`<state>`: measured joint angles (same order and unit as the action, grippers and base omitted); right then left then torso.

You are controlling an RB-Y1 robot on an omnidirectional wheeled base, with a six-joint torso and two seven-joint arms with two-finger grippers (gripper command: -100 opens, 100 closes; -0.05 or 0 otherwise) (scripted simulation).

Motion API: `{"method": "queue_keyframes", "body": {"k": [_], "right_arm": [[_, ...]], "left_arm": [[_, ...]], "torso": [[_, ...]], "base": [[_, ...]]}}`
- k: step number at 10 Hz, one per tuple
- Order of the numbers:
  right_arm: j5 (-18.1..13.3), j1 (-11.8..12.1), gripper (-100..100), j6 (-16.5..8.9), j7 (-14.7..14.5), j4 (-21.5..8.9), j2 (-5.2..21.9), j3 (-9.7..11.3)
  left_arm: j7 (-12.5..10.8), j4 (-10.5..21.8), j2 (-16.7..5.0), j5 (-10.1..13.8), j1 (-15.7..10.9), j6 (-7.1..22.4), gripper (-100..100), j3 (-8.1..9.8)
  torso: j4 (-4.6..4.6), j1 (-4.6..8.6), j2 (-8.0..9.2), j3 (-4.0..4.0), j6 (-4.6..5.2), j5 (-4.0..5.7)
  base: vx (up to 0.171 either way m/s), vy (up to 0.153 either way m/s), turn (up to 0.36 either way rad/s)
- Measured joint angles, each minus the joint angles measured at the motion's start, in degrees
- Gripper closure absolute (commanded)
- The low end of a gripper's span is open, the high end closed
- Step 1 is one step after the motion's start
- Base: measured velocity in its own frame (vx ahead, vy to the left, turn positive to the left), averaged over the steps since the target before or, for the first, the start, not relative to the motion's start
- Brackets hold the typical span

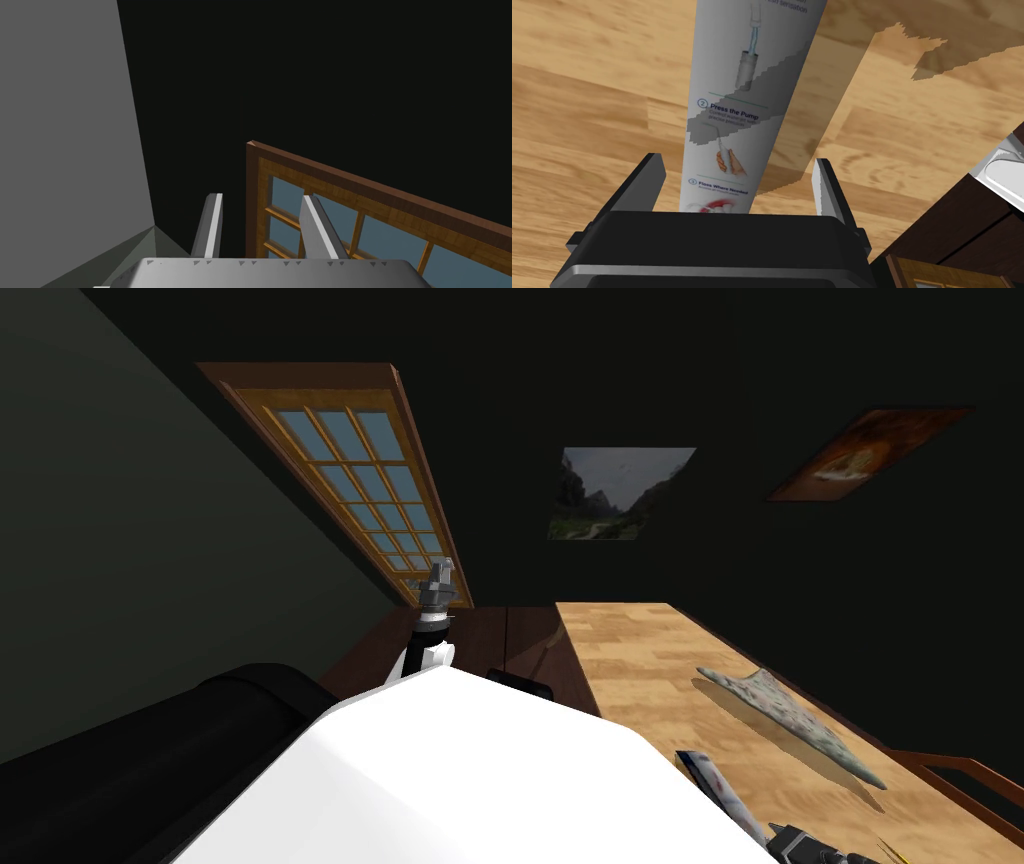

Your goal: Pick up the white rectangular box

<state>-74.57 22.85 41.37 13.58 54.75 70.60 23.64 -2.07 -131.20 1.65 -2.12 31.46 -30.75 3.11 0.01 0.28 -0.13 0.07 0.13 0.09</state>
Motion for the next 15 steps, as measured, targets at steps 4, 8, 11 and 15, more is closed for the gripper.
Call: {"method": "queue_keyframes", "body": {"k": [4,8,11,15], "right_arm": [[-1.0,0.1,-100,0.8,-0.5,-1.9,-2.0,0.7],[-0.9,0.1,100,-1.4,-1.8,-3.9,-4.9,1.7],[-0.8,0.1,100,-1.3,-1.7,-3.9,-5.0,1.7],[-0.9,0.7,100,-1.0,-1.0,-2.4,-3.7,1.4]], "left_arm": [[0.0,0.0,0.0,0.0,0.0,0.0,0,0.00],[0.0,0.0,0.0,0.0,0.0,0.0,0,0.00],[0.0,0.0,0.0,0.0,0.0,0.0,0,-0.01],[0.0,0.0,0.0,0.0,0.0,0.0,0,0.00]], "torso": [[-0.01,-0.23,0.05,-0.03,0.02,-0.06],[-0.01,-0.22,0.05,-0.03,0.02,-0.06],[-0.03,-0.13,0.06,-0.04,-0.05,-0.04],[-0.03,-0.29,0.09,-0.05,-0.01,-0.15]], "base": [[0.015,-0.042,0.039],[0.009,-0.024,0.032],[0.000,0.000,0.000],[-0.005,0.020,-0.047]]}}
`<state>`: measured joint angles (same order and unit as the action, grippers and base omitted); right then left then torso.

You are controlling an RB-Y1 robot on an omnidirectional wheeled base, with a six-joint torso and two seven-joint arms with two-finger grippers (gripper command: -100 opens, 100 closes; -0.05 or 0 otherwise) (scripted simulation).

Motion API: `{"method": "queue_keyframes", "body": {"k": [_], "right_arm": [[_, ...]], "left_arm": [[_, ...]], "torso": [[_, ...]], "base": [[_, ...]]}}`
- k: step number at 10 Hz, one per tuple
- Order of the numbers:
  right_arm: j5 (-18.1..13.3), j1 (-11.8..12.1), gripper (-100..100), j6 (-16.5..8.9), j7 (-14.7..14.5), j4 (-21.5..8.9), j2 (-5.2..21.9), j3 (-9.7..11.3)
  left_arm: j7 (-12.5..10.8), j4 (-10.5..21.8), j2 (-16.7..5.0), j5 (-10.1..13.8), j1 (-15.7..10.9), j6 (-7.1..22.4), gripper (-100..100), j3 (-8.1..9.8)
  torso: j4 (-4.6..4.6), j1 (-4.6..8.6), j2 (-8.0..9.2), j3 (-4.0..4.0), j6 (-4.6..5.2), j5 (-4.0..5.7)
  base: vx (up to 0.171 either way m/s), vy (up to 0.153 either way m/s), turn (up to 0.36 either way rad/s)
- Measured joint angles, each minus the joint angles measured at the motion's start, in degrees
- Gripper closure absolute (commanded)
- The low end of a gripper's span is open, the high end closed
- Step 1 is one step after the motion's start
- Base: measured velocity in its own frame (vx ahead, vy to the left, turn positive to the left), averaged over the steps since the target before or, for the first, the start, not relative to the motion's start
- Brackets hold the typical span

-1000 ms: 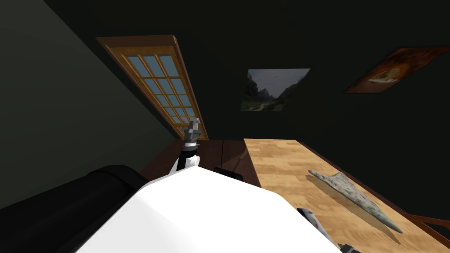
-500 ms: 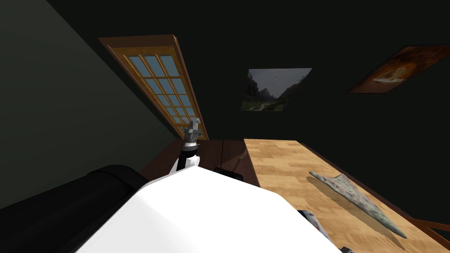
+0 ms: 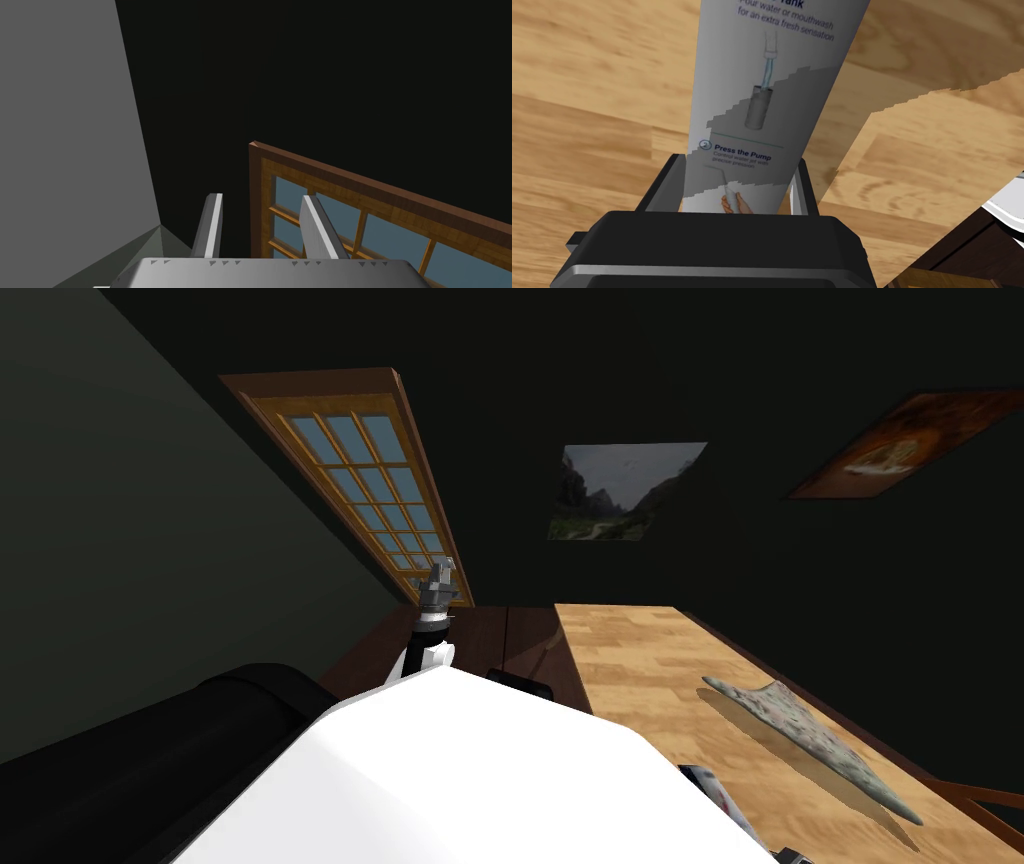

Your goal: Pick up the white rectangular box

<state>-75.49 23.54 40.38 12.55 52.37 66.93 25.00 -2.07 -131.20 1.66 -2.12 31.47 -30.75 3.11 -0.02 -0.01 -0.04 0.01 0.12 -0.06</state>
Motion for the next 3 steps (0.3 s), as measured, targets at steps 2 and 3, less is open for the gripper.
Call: {"method": "queue_keyframes", "body": {"k": [2,3], "right_arm": [[-0.2,0.0,100,1.2,1.2,1.3,1.8,-0.5],[-0.1,-0.1,0,1.4,1.0,1.2,1.8,-0.6]], "left_arm": [[0.0,0.0,0.0,0.0,0.0,0.0,0,0.00],[0.0,0.0,0.0,0.0,0.0,0.0,0,0.00]], "torso": [[-0.02,-0.09,0.05,-0.03,-0.02,-0.01],[-0.01,-0.03,0.02,-0.02,-0.01,0.00]], "base": [[-0.015,0.025,-0.012],[0.000,0.000,0.000]]}}
